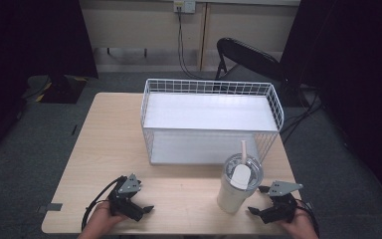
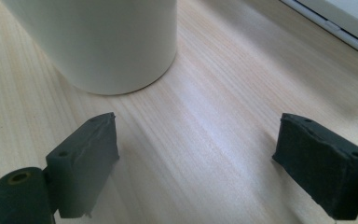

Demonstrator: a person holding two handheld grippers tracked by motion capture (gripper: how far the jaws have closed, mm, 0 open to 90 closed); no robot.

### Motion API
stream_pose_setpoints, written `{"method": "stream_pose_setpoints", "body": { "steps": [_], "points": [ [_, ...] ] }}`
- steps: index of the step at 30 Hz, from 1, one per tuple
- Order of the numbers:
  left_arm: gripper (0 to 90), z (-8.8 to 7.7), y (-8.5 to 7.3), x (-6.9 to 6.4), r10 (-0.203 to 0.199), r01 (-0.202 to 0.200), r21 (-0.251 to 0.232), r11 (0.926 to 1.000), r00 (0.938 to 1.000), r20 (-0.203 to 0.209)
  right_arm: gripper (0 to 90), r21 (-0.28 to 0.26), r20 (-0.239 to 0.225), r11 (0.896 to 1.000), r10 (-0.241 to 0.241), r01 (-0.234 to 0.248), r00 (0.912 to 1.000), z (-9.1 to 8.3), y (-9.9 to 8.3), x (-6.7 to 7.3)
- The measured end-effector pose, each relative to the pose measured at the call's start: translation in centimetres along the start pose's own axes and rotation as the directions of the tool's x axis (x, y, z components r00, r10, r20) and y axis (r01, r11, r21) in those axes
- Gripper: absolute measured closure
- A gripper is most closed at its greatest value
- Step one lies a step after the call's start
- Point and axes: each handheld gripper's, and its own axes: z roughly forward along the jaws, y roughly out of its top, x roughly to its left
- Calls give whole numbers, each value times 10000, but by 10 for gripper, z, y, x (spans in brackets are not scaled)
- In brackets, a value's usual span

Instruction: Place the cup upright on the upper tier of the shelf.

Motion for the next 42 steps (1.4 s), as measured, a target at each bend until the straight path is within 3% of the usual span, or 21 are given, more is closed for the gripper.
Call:
{"method": "stream_pose_setpoints", "body": {
  "steps": [6, 10, 15, 18, 23, 24, 28, 42],
  "points": [
    [0, 0, 0, 0, -1, 1, 1, 10000, 10000, 3, 135, -56, -35, 9998, 214, -214, 9998, -4, -3, -3],
    [0, 0, 0, 0, -11, 11, 0, 10000, 10000, 13, 140, 231, 41, 9993, 278, -278, 9996, -10, -5, -5],
    [0, 0, 0, 0, -10, 10, 0, 10000, 10000, 11, 141, 330, -87, 9994, 97, -94, 9999, -15, -2, -2],
    [0, 0, 0, 0, 1, -1, 6, 10000, 10000, 11, 142, 86, -245, 9999, 151, -149, 9996, -22, 3, 0],
    [0, 0, 0, 0, 3, -3, -2, 10000, 10000, 9, 141, 113, -358, 9998, 174, -170, 9992, -27, 8, 1],
    [0, 0, 0, 0, 1, -1, -4, 10000, 10000, 7, 142, -62, -527, 9990, 431, -435, 9977, -31, 9, 1],
    [0, 0, 0, 0, 4, -4, -2, 10000, 10000, 7, 142, -192, -657, 9983, 532, -545, 9964, -34, 13, 2],
    [0, 0, 0, 0, 3, -3, -2, 10000, 10000, 7, 139, -405, -1199, 9992, -19, -30, 9928, -32, 44, 18]
  ]
}}
